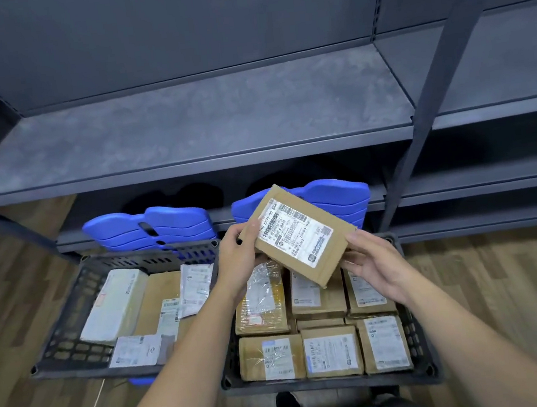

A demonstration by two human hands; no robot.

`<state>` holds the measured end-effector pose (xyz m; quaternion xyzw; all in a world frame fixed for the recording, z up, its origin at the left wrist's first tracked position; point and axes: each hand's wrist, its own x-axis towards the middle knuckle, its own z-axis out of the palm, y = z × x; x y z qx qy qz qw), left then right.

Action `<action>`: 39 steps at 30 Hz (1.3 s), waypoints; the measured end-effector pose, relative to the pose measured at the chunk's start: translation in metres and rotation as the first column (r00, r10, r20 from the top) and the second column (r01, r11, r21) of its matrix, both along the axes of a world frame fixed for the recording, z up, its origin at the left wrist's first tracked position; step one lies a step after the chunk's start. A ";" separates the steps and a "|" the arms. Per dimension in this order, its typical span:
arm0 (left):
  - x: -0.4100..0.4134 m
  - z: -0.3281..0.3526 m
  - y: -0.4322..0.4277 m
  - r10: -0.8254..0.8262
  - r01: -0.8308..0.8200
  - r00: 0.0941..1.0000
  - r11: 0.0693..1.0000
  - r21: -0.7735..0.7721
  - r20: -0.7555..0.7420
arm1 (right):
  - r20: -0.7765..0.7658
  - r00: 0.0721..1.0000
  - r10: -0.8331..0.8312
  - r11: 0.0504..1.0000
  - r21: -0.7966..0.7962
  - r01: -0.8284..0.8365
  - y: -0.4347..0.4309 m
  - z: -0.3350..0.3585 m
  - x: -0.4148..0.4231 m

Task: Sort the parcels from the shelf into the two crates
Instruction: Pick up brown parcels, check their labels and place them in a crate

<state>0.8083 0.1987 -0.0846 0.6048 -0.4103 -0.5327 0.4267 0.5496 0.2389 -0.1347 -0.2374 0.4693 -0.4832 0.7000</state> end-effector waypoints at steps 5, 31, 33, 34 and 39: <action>0.011 -0.018 0.009 -0.279 0.254 0.945 0.954 0.158 0.167 | -0.212 0.977 0.024 0.999 0.033 -0.017 -0.001 0.011 -0.005; 0.116 -0.147 0.067 -0.278 0.279 0.951 0.584 0.762 -0.135 | -0.141 0.903 0.407 0.812 0.509 -0.286 0.065 -0.112 0.125; 0.114 -0.146 0.064 -0.241 0.294 0.952 0.565 0.771 -0.187 | -0.128 0.898 0.421 0.802 0.515 -0.302 0.063 -0.122 0.128; 0.113 -0.147 0.064 -0.232 0.305 0.950 0.563 0.768 -0.207 | -0.136 0.898 0.419 0.800 0.523 -0.294 0.062 -0.127 0.131; 0.118 -0.167 0.074 -0.186 0.273 0.962 0.653 0.706 -0.200 | -0.156 0.923 0.352 0.832 0.504 -0.232 0.064 -0.141 0.145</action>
